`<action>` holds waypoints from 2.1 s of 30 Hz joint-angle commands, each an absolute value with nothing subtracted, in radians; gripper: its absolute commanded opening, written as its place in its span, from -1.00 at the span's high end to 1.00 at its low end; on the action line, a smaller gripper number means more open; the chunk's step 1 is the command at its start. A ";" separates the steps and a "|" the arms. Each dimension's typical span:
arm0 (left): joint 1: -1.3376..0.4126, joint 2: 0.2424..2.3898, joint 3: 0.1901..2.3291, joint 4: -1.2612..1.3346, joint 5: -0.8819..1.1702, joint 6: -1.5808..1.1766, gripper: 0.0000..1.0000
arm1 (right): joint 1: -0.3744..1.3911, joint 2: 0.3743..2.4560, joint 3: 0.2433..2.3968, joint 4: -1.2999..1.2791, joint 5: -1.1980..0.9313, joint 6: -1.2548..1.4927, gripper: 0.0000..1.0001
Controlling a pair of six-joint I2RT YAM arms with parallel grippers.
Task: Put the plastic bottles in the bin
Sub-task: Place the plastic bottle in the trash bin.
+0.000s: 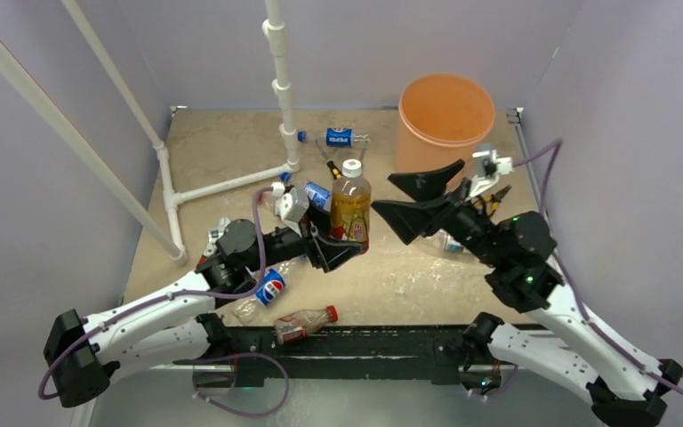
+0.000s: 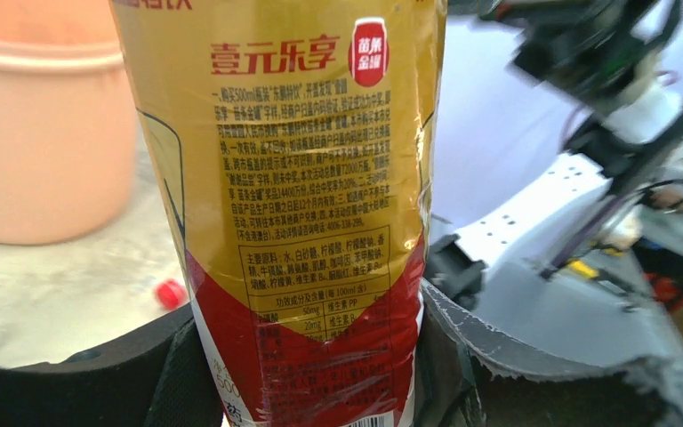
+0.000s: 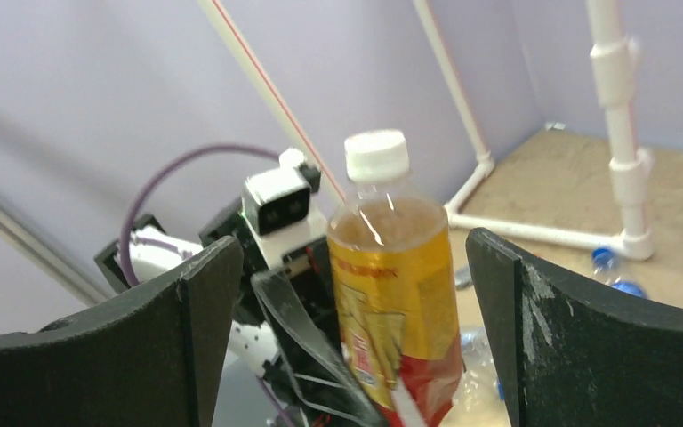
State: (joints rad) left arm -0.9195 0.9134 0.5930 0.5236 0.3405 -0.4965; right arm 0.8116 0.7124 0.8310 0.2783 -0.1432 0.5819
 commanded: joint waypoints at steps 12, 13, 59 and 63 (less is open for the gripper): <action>-0.958 0.941 0.831 0.122 0.069 0.188 0.65 | 0.813 1.020 1.399 -0.338 -0.037 0.372 -0.50; -0.959 0.938 0.833 0.111 0.064 0.194 0.66 | 0.813 1.033 1.404 -0.340 -0.037 0.370 -0.47; -0.971 0.911 0.820 0.093 0.038 0.165 0.76 | 0.813 1.015 1.271 -0.315 -0.003 0.434 0.00; -0.972 0.911 0.824 0.090 0.031 0.160 0.75 | 0.813 0.999 1.263 -0.305 -0.022 0.443 0.58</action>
